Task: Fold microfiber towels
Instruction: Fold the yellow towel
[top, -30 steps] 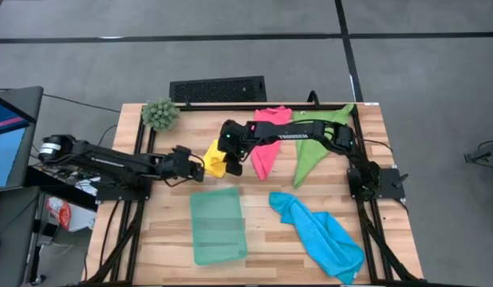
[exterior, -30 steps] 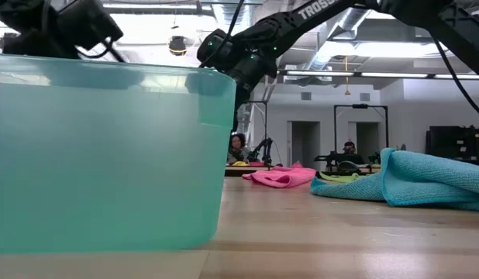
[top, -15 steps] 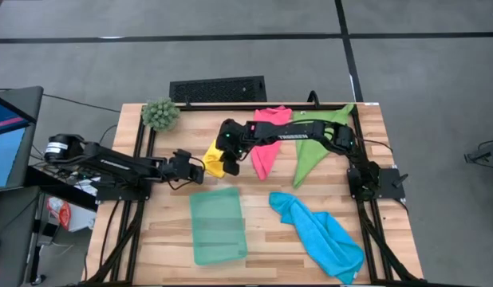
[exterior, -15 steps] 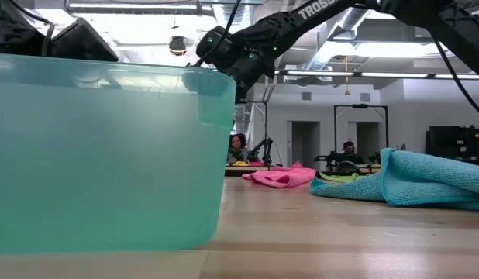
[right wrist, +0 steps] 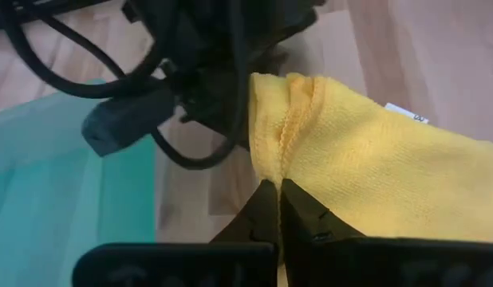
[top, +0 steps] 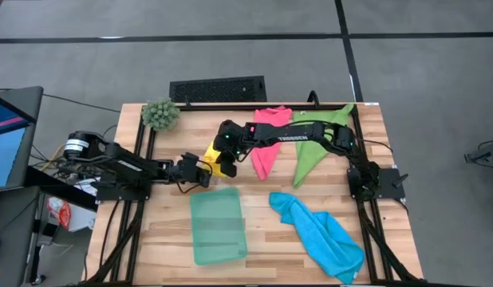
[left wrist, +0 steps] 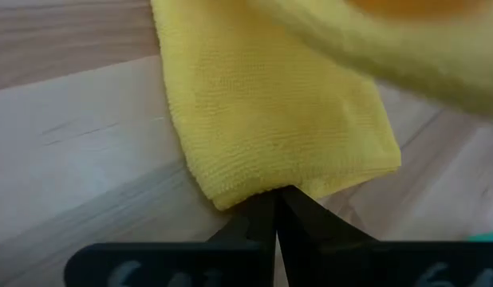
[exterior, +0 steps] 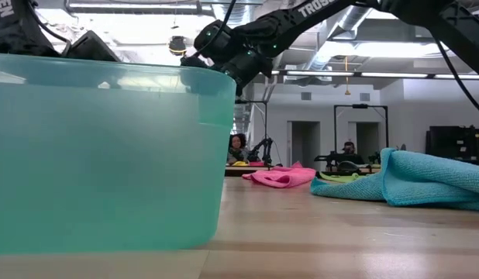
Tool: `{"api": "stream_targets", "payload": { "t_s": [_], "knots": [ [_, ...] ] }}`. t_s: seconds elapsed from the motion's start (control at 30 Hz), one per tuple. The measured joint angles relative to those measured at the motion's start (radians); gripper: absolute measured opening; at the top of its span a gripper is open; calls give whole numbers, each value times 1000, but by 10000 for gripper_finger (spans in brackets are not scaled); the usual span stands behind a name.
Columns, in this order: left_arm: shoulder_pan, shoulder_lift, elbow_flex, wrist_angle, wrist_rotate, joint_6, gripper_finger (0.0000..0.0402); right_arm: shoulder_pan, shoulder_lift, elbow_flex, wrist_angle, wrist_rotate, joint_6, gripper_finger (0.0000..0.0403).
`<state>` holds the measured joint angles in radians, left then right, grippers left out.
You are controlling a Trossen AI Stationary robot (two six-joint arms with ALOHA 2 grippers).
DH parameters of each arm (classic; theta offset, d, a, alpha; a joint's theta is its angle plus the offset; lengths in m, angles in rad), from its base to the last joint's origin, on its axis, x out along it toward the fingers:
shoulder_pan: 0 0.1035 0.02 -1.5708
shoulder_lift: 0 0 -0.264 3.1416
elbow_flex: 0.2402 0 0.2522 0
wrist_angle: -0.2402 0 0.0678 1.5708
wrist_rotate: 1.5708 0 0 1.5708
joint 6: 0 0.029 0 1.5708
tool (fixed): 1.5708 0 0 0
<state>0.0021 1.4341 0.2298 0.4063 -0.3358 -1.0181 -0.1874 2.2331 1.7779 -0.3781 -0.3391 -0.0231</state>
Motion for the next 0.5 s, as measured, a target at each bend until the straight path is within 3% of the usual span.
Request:
{"api": "stream_targets", "payload": {
  "t_s": [0.17, 0.5],
  "knots": [
    [0, -4, 0, 8, 3, 0, 0, 4, 0, 0, -22, 0, -2, 19],
    [0, -3, -1, 21, 6, -6, 0, 4, 0, 0, -10, 3, -3, 66]
  ]
}}
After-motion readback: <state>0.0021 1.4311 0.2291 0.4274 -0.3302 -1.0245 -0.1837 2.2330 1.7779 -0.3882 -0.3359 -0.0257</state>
